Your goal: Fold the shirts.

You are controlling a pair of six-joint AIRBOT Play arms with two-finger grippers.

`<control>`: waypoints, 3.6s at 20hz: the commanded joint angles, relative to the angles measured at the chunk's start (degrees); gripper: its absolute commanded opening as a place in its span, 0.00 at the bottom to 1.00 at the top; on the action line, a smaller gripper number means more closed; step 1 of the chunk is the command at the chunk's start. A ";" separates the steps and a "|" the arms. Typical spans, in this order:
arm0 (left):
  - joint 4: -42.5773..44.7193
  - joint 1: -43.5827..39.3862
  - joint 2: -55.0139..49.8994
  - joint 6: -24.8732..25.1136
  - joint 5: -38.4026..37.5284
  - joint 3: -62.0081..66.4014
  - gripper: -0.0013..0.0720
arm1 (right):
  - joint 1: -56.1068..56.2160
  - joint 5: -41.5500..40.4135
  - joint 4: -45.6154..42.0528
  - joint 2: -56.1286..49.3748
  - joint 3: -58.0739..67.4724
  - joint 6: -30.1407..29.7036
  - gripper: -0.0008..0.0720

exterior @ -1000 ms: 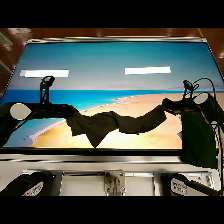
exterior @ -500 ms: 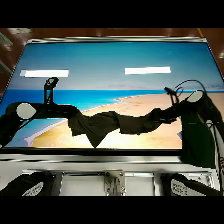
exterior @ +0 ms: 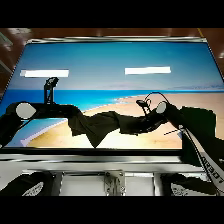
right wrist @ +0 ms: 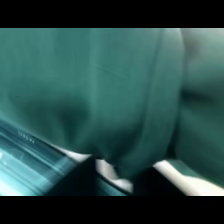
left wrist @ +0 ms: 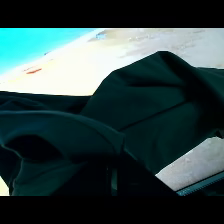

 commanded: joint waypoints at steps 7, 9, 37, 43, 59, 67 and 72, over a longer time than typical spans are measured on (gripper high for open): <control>1.90 11.34 4.24 3.48 -3.76 13.44 0.07 | -2.80 6.36 -18.64 18.86 15.06 1.70 0.10; 1.90 14.56 8.13 5.95 -4.04 23.78 0.07 | -6.25 3.39 -24.37 28.28 23.19 2.64 0.10; 16.31 16.04 8.09 -5.31 -16.37 8.02 0.07 | -11.72 4.48 -34.69 6.60 30.36 21.38 0.10; 7.56 16.02 -15.63 -5.57 5.88 14.25 0.07 | -11.72 -28.79 -28.52 -6.97 30.40 27.67 0.10; 6.21 36.50 -24.90 0.66 -29.92 19.32 0.91 | -25.90 20.44 -37.48 4.15 27.02 17.09 0.77; -6.32 40.44 -27.41 8.24 -19.96 2.67 0.91 | -42.51 20.70 -0.22 9.20 5.55 8.33 0.78; -15.50 38.95 -32.02 11.80 -17.11 2.62 0.91 | -42.49 19.67 1.57 9.20 5.46 8.35 0.78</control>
